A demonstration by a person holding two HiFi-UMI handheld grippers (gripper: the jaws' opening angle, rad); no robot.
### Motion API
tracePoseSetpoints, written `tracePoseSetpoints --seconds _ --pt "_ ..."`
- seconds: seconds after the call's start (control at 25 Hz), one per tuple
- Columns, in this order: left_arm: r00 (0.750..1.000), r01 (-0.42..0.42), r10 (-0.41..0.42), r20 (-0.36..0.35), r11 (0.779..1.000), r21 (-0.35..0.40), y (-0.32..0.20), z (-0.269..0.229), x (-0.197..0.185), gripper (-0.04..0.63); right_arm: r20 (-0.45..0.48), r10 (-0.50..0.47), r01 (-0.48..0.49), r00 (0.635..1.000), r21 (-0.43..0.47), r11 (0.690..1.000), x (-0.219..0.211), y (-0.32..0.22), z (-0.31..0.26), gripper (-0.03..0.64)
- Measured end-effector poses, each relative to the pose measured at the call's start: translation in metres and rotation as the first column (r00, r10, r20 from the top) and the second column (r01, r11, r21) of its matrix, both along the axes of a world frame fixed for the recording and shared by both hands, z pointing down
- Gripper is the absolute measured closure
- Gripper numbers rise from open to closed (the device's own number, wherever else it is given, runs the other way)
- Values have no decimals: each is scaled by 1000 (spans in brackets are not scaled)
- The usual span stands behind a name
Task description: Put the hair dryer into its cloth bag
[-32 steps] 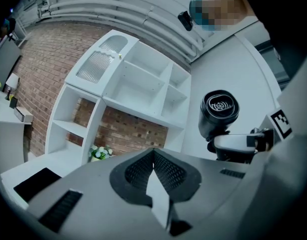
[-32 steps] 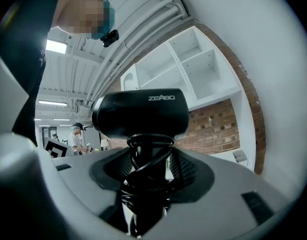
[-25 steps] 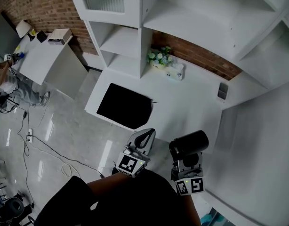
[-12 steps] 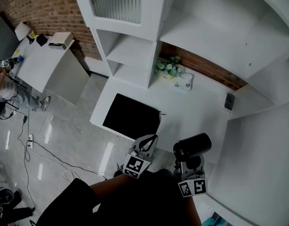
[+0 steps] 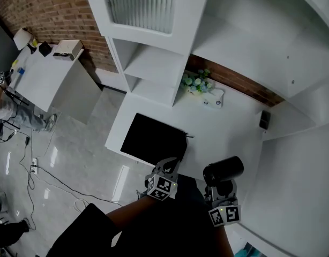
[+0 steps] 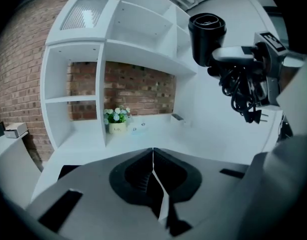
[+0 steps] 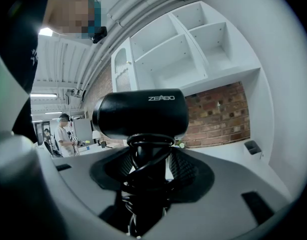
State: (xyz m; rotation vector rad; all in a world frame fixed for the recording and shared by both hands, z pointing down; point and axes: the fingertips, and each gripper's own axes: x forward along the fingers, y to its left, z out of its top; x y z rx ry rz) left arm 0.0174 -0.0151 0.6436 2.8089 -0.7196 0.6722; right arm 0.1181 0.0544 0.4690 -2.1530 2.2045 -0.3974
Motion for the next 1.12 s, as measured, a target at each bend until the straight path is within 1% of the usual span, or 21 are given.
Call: tracePoseSetpoints --seconds 0.12,0.32,0.48,0.6,0.64,0.76,0.8,0.92,1.12 --pt "1000 -13 14 25 999 -43 -2 22 6 577 -12 8 -8 1000 1 1000 5 -4 1 374" --pt "997 0 7 73 996 -94 -8 58 9 577 22 10 -11 1000 16 1000 9 -17 9 374" --pt "994 -19 37 100 985 -173 -14 85 19 577 0 -4 4 1000 32 999 12 -36 12 374" --pt "991 -43 69 117 976 -216 -10 102 33 574 12 -2 2 1000 36 999 17 -39 14 374" --pt "988 -51 83 130 972 -228 -8 109 37 563 16 3 -3 1000 35 999 19 -40 15 374" --pt "977 -68 122 177 956 -284 -4 133 45 480 26 23 -24 999 31 999 26 -39 17 374" --pt "972 -68 132 197 951 -300 -3 141 45 467 26 28 -29 999 28 999 27 -38 18 374" --pt "956 -57 145 253 945 -323 -4 159 42 456 15 39 -40 999 18 999 33 -37 20 374" --pt "938 3 126 323 929 -371 -6 179 40 456 20 71 -71 997 12 997 54 -35 22 374"
